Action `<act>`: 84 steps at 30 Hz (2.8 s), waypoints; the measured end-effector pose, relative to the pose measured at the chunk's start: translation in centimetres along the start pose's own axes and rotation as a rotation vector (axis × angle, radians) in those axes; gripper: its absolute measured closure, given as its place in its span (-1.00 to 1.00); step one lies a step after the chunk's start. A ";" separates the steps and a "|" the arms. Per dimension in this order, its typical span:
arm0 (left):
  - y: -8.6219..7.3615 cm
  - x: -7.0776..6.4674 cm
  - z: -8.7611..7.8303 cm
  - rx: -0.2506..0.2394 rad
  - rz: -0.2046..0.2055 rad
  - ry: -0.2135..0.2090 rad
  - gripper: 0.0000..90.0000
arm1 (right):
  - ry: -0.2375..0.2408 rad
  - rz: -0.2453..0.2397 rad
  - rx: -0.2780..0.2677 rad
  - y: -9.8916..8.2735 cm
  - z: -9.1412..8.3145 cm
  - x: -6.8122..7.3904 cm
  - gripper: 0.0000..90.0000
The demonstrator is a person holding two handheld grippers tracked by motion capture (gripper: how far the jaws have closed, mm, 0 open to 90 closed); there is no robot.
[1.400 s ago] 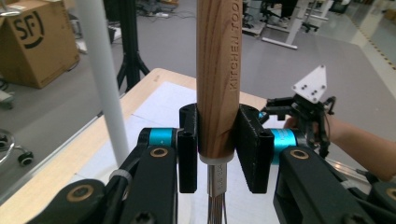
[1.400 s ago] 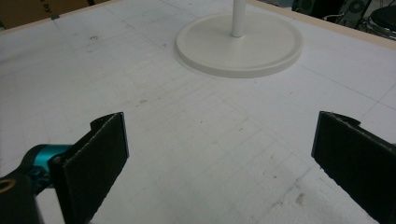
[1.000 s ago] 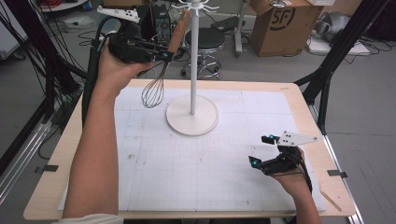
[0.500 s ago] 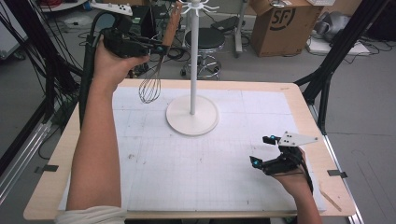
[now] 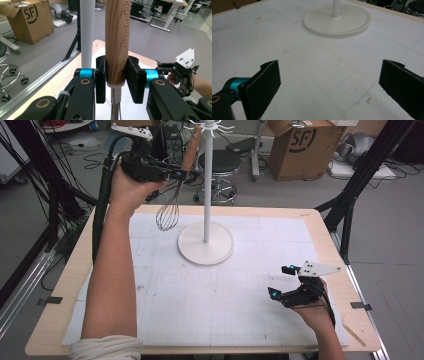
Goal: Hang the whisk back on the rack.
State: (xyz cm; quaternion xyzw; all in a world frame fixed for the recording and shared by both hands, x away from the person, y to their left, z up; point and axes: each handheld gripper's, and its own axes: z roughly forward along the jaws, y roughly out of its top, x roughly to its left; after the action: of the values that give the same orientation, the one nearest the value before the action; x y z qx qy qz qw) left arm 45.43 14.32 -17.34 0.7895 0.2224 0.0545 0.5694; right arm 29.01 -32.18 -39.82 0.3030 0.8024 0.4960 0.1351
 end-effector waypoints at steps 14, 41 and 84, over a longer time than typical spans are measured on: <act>-0.1 -0.2 2.1 0.051 0.004 0.048 0.42 | -0.001 -0.002 -0.006 0.0 -0.1 0.0 -0.93; -3.9 -2.6 0.7 0.101 0.012 0.083 -0.58 | 0.007 -0.014 -0.017 0.5 -0.2 0.3 -0.93; -16.5 -7.8 -2.9 0.005 0.010 -0.082 -0.96 | 0.000 -0.012 0.013 0.3 0.4 0.3 -0.93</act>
State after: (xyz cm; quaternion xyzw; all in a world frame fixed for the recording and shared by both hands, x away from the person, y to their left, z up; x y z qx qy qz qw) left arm 32.72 17.83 -30.25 0.7937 0.1949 0.0246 0.5757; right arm 29.09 -31.64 -39.74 0.2990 0.8076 0.4899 0.1358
